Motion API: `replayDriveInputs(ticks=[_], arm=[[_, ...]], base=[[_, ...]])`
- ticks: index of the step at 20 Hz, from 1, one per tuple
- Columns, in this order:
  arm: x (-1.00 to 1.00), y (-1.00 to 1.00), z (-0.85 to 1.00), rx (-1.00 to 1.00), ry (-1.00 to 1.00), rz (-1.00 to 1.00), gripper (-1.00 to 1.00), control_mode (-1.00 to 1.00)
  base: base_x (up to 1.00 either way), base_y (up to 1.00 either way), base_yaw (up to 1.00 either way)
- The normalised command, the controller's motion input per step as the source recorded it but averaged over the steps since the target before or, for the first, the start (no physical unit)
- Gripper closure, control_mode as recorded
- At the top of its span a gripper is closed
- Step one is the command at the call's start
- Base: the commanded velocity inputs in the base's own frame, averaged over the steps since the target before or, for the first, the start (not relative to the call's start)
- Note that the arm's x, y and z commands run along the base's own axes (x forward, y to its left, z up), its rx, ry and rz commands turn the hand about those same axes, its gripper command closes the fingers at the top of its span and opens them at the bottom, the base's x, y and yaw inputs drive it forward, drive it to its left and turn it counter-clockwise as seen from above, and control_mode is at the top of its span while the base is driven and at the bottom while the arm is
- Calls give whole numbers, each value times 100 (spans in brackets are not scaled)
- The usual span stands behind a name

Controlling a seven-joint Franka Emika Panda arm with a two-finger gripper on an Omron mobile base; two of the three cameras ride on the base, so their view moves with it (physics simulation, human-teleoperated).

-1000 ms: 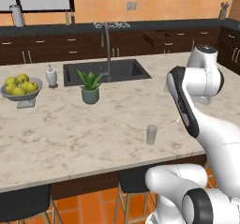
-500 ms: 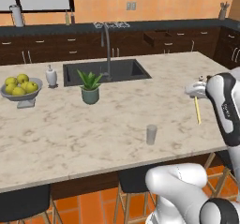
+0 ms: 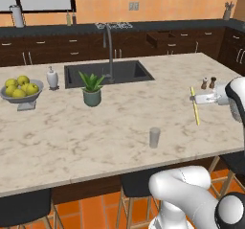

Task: Take a straw from the drawer in front and place it inside the glass cup on the dining counter.

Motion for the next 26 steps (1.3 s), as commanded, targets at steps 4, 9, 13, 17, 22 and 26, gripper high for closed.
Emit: replayDriveInputs(ticks=[4,9,13,17,22,26], arm=[[0,62,3,8,-20,16,100,-100],[0,36,10,12,-12,7,100,-100],[0,36,0,14,-3,11,100,-100],[0,27,0,15,-3,13,100,-100],[0,27,0,7,-6,11,100,-100],[2,9,0,0,-11,5,100,-100]], base=[[0,0,0],[0,0,0],[0,0,0],[0,0,0],[0,0,0],[0,0,0]])
